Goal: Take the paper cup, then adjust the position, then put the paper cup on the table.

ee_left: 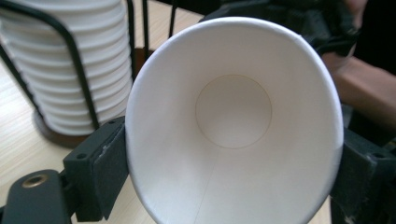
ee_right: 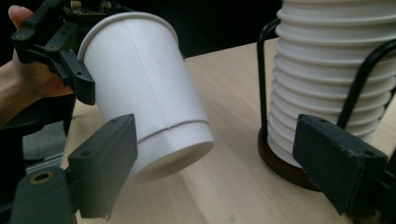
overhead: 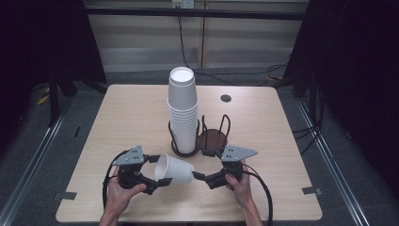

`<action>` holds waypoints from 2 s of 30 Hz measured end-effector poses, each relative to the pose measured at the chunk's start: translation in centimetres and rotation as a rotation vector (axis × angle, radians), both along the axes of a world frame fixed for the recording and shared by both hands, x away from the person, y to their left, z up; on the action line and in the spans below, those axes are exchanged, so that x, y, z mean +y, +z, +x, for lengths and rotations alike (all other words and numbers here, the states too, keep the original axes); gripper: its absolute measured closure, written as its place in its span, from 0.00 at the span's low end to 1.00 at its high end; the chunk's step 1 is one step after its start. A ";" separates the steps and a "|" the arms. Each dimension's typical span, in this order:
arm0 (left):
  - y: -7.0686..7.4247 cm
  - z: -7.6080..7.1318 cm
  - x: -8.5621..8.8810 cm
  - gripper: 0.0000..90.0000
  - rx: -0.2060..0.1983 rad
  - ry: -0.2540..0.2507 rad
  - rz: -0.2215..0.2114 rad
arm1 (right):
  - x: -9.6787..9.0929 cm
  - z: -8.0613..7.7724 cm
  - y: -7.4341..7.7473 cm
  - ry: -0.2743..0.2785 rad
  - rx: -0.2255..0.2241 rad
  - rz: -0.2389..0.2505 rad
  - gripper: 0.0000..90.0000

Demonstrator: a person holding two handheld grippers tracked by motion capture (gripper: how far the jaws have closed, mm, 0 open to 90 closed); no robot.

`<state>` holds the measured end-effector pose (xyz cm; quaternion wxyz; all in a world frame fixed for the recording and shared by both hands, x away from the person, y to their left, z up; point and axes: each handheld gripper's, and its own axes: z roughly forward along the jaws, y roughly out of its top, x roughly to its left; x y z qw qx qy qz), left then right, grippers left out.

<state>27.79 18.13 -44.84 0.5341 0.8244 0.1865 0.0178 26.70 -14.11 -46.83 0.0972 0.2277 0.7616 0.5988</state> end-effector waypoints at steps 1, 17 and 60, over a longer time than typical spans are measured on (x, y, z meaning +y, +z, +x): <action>0.1 0.1 0.2 0.13 0.000 -0.001 -0.004 | -0.1 -0.1 -0.1 -0.013 -0.007 0.004 0.15; 1.0 0.5 2.8 0.13 0.004 0.070 0.047 | -0.5 -0.5 -1.4 -0.271 -0.103 -0.009 0.15; 3.5 4.6 7.6 0.12 0.080 0.228 0.259 | -2.1 -2.4 -4.4 -0.483 -0.251 0.136 0.15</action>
